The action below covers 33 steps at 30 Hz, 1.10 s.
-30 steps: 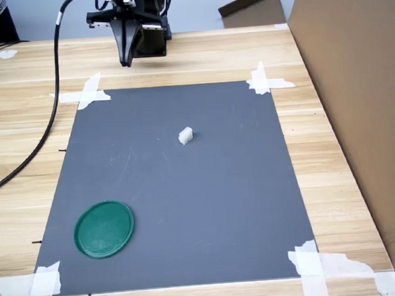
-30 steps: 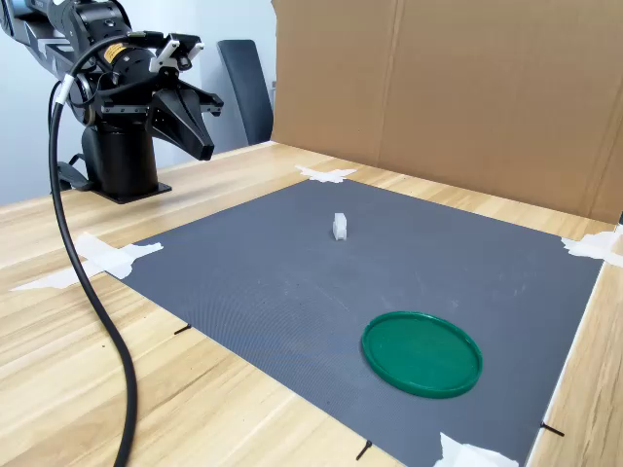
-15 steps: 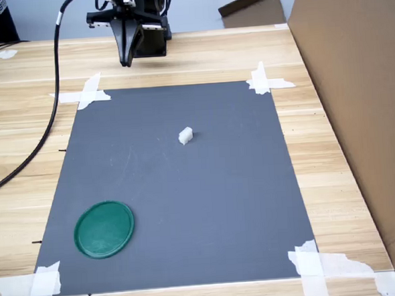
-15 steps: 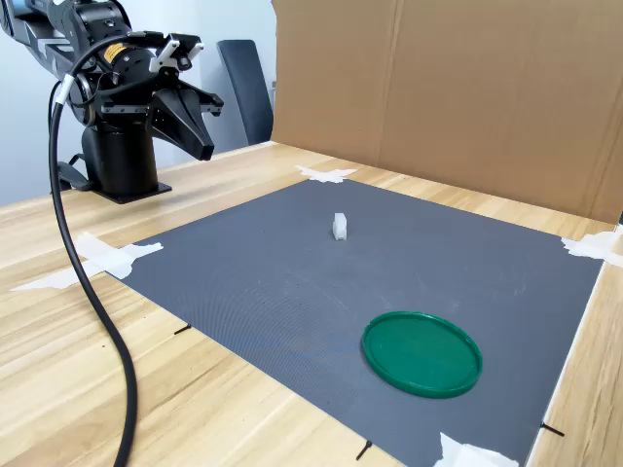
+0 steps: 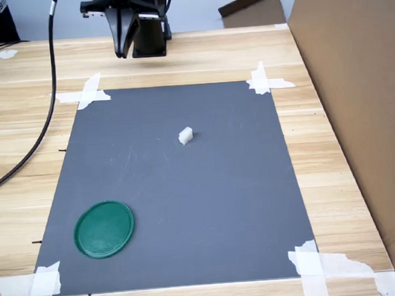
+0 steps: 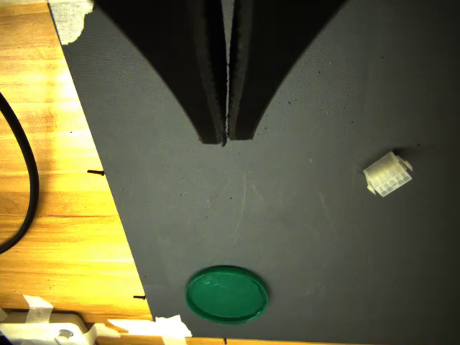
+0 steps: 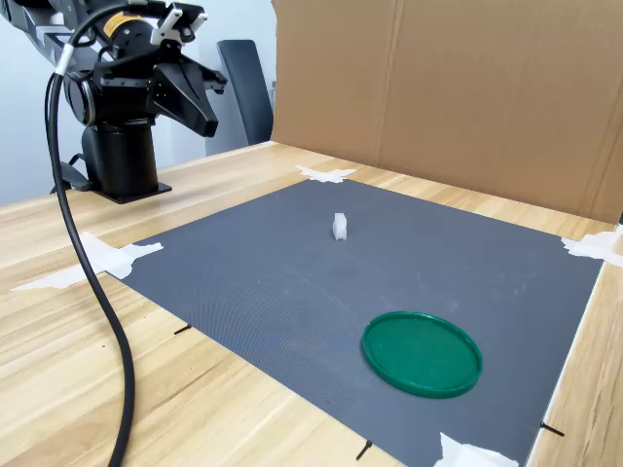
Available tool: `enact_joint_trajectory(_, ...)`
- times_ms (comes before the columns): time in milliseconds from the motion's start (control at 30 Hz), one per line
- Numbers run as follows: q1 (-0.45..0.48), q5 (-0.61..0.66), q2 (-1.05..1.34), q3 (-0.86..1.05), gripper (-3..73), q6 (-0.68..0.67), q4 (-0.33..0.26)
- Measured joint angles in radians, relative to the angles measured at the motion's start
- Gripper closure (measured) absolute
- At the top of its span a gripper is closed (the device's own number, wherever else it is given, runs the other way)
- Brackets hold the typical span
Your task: Grasp a white terminal and put it in the green lid.
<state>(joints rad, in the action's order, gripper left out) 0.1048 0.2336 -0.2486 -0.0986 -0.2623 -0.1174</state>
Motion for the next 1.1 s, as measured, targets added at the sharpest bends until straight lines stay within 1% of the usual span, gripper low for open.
enact_joint_trajectory(67, 0.000, 0.058, -0.075, -0.071, 72.2, -0.031, 0.000)
enact_joint_trajectory(167, 0.000, 0.106, -0.127, -0.132, 72.2, -0.081, 0.000)
enact_joint_trajectory(200, 0.000, 0.219, -0.213, -0.217, 72.2, -0.198, 0.000)
enact_joint_trajectory(267, 0.000, 0.327, -0.293, -0.273, 72.2, -0.333, -0.016)
enact_joint_trajectory(300, 0.000, 0.418, -0.362, -0.317, 72.2, -0.462, -0.062)
enact_joint_trajectory(367, 0.000, 0.475, -0.409, -0.350, 72.2, -0.552, -0.104)
enact_joint_trajectory(400, 0.000, 0.510, -0.436, -0.377, 72.2, -0.613, -0.133)
enact_joint_trajectory(467, 0.000, 0.532, -0.452, -0.399, 72.2, -0.659, -0.156)
enact_joint_trajectory(567, 0.000, 0.559, -0.504, -0.460, 72.2, -0.782, -0.209)
enact_joint_trajectory(667, 0.000, 0.570, -0.538, -0.488, 71.5, -0.839, -0.223)
enact_joint_trajectory(733, 0.000, 0.573, -0.567, -0.509, 69.1, -0.855, -0.233)
enact_joint_trajectory(767, 0.000, 0.574, -0.579, -0.517, 67.1, -0.857, -0.241)
enact_joint_trajectory(800, 0.000, 0.576, -0.603, -0.535, 61.8, -0.860, -0.257)
enact_joint_trajectory(833, 0.000, 0.579, -0.608, -0.538, 59.7, -0.860, -0.258)
enact_joint_trajectory(900, 0.000, 0.607, -0.664, -0.578, 43.9, -0.850, -0.268)
enact_joint_trajectory(967, 0.000, 0.616, -0.685, -0.591, 36.5, -0.842, -0.268)
enact_joint_trajectory(1000, 0.000, 0.618, -0.695, -0.596, 34.3, -0.837, -0.268)
enact_joint_trajectory(1067, 0.000, 0.619, -0.730, -0.615, 23.1, -0.830, -0.268)
enact_joint_trajectory(1100, 0.000, 0.619, -0.756, -0.631, 16.1, -0.829, -0.268)
